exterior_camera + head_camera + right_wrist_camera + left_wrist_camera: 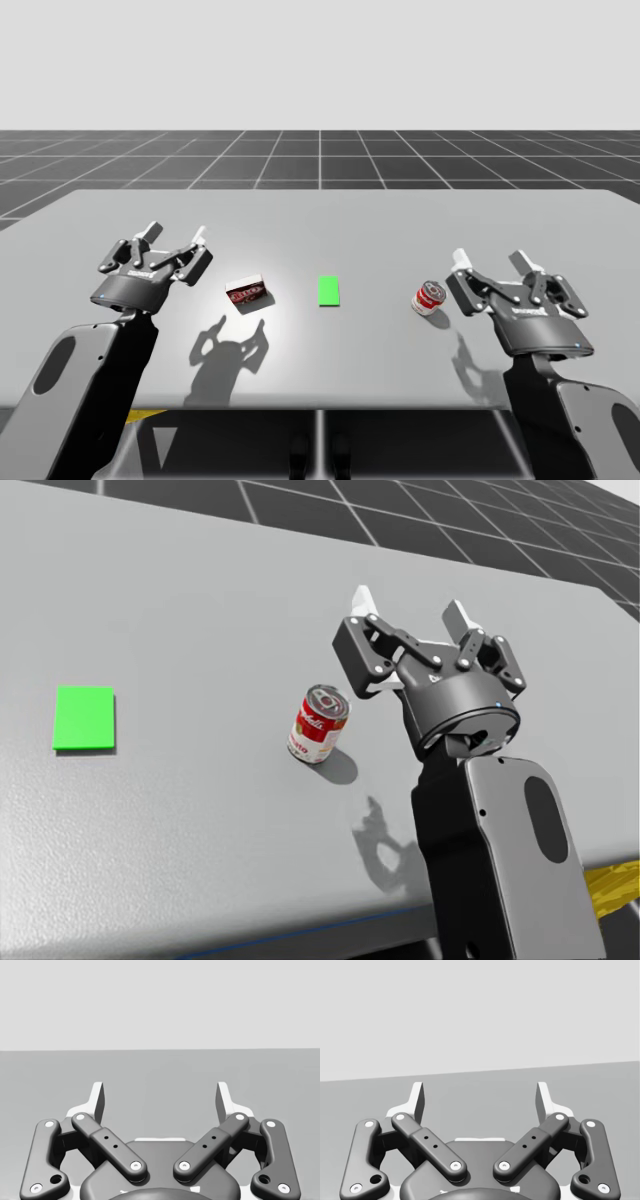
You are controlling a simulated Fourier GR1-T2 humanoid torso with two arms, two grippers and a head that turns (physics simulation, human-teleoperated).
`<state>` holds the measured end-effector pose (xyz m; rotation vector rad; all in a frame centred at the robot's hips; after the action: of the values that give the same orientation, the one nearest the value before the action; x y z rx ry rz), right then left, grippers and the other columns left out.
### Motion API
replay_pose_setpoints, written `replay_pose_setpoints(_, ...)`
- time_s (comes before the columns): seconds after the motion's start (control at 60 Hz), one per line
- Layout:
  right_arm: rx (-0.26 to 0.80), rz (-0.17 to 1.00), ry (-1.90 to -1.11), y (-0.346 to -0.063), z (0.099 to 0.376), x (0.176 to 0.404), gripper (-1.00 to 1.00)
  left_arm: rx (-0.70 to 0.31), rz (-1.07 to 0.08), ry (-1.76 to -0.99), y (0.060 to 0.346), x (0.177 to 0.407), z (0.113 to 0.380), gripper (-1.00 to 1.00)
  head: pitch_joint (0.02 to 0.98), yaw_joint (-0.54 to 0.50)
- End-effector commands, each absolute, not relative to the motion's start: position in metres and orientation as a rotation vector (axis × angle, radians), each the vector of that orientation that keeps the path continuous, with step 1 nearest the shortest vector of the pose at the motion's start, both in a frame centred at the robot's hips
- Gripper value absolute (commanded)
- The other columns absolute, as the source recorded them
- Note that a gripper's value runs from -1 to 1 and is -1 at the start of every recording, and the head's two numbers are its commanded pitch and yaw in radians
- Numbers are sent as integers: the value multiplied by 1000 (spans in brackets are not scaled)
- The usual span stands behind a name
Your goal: Look at the card. If it is red, pick the object on the left. If it is green, pick the object on the right.
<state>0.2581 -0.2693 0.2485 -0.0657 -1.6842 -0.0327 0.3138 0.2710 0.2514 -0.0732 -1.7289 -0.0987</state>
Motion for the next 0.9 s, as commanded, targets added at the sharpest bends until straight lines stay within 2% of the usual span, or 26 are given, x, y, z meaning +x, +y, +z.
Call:
replay_pose_setpoints(0.017, 16, -23, -1632, -275, 230, 229, -1000, -71, -100, -1725, 271, 314, 250, -1000, 833, -433)
replay_pose_setpoints(0.217, 70, 81, -1590, -277, 205, 189, -1000, -65, -103, -1722, 270, 315, 248, -1000, 828, -432)
replay_pose_setpoints(0.35, 93, 124, -1573, -277, 191, 175, -1000, -65, -107, -1722, 270, 316, 247, -1000, 826, -432)
replay_pose_setpoints(0.583, 149, 163, -1528, -275, 168, 180, -1000, -63, -112, -1722, 269, 317, 247, -1000, 822, -428)
replay_pose_setpoints(0.9, 182, 168, -1452, -276, 150, 204, -1000, -62, -116, -1722, 268, 318, 246, -1000, 827, -419)
